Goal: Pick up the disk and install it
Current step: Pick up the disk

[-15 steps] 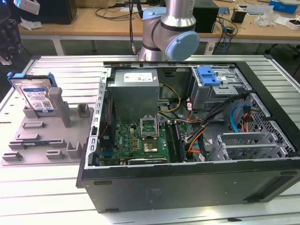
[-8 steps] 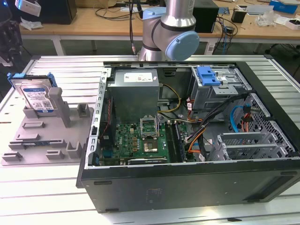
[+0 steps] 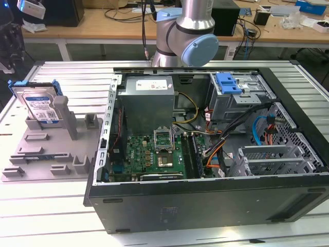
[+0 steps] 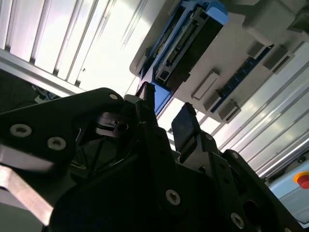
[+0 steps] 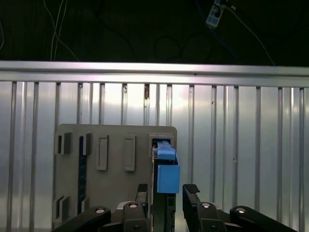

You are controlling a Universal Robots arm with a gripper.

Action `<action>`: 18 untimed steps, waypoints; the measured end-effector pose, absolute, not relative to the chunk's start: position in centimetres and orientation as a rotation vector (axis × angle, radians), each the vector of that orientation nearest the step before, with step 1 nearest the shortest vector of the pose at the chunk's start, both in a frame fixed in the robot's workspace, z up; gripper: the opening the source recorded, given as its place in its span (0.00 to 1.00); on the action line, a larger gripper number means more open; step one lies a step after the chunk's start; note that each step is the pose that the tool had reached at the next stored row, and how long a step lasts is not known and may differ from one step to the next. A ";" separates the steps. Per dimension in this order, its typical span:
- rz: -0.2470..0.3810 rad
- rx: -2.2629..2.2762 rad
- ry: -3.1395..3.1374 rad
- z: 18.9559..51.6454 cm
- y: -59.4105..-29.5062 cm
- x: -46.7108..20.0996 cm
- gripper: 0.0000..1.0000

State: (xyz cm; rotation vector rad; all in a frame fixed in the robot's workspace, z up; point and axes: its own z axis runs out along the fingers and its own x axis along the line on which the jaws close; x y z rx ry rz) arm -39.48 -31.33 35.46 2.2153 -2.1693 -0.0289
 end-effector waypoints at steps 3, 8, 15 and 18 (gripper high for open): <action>-0.029 2.212 -2.174 35.4 -31.3 -39.5 0.49; -0.031 2.209 -2.177 35.2 -31.3 -39.5 0.49; -0.032 2.202 -2.186 34.8 -31.3 -39.5 0.49; -0.032 2.198 -2.190 34.6 -31.3 -39.5 0.49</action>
